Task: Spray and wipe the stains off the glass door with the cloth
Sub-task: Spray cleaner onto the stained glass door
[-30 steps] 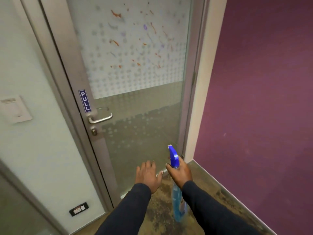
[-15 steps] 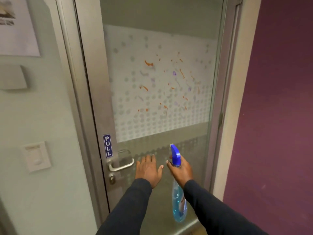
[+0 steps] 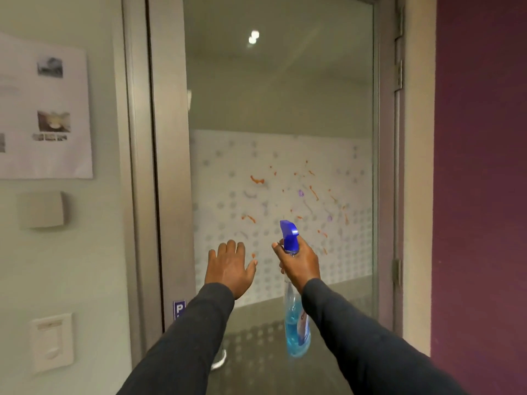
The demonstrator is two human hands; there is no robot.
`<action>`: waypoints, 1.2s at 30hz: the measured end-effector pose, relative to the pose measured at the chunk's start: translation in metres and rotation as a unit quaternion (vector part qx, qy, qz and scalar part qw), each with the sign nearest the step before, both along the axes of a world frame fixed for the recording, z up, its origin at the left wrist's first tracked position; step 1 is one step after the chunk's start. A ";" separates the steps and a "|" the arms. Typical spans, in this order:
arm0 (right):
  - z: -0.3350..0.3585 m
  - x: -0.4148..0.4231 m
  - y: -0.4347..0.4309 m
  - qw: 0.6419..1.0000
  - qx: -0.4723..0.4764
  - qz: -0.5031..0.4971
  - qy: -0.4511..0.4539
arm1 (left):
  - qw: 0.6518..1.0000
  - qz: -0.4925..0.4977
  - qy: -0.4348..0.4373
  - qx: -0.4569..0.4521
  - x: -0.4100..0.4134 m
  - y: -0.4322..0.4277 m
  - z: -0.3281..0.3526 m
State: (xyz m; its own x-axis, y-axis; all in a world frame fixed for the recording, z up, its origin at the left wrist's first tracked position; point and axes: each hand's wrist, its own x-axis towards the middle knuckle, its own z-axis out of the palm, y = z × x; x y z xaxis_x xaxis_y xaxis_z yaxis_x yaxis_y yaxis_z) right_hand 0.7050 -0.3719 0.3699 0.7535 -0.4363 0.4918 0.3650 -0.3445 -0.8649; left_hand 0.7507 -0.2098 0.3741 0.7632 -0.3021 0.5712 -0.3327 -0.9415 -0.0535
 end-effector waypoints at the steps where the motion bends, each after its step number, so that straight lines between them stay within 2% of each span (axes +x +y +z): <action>1: 0.015 0.004 -0.003 1.000 -0.004 0.005 -0.011 | 1.000 0.003 -0.010 -0.003 0.003 -0.001 0.011; 8: 0.107 0.030 -0.018 0.997 -0.051 0.006 -0.051 | 0.998 0.025 -0.056 -0.002 0.012 -0.006 0.059; 13: 0.143 0.035 -0.039 0.996 -0.029 -0.009 -0.086 | 0.997 0.035 -0.066 0.009 0.011 -0.010 0.063; 20: 0.158 0.033 -0.111 0.990 0.055 -0.080 -0.103 | 0.997 0.048 -0.055 0.032 0.010 -0.020 0.056; 27: 0.140 0.013 -0.182 0.985 0.069 -0.145 -0.059 | 0.997 0.049 -0.054 0.037 0.006 -0.040 0.054; 32: 0.120 0.003 -0.181 0.997 0.034 -0.063 -0.036 | 0.997 0.049 -0.046 0.046 0.001 -0.058 0.047; 36: 0.111 -0.002 -0.156 0.992 -0.026 0.125 -0.008 | 0.997 0.048 -0.037 0.054 -0.002 -0.070 0.038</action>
